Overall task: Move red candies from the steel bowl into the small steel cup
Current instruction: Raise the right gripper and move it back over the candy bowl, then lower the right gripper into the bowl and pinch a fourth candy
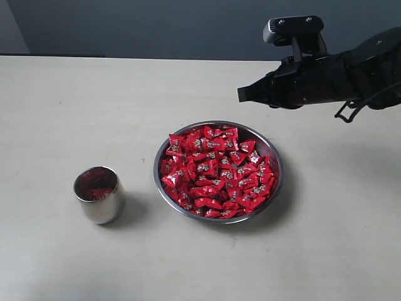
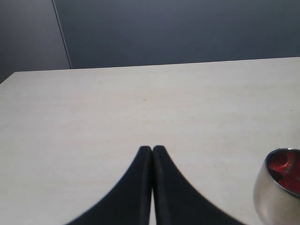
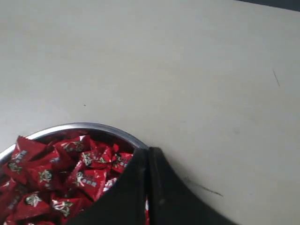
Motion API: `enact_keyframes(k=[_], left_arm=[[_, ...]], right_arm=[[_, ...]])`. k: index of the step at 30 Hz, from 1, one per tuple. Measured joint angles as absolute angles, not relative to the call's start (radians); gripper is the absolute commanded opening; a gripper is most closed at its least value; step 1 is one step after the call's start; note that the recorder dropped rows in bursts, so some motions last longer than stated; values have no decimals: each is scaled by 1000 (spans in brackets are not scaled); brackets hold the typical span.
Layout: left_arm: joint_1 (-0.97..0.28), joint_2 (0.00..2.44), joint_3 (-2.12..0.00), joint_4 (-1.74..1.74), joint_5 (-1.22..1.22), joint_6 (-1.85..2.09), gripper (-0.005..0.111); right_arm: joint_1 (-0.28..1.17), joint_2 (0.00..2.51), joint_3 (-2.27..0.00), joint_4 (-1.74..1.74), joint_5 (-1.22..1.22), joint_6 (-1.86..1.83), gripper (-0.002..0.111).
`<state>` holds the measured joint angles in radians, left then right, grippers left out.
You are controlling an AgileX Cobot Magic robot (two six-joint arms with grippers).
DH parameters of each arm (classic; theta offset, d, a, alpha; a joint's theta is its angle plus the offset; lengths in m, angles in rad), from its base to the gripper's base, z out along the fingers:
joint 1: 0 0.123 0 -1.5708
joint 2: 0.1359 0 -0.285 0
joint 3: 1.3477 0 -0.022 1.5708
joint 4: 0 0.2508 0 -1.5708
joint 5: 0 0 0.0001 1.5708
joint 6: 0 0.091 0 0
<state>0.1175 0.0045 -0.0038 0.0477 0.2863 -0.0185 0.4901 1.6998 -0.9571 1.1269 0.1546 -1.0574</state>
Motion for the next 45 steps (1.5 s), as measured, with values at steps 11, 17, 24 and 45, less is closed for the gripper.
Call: enact_keyframes(k=[11,17,24,45], left_arm=[[118,4,-4,48,286,-18,0],[118,4,-4,48,286,-18,0],[118,4,-4,48,286,-18,0],[118,4,-4,48,286,-18,0]], right_arm=[[484,1867,-984,1129,221,-1057,0],[484,1913,-1045,1134,287,-1057,15],[484,1920,-1079,1134,361,-1012,36],[484,1985,-1079,1130,401,-964,33]])
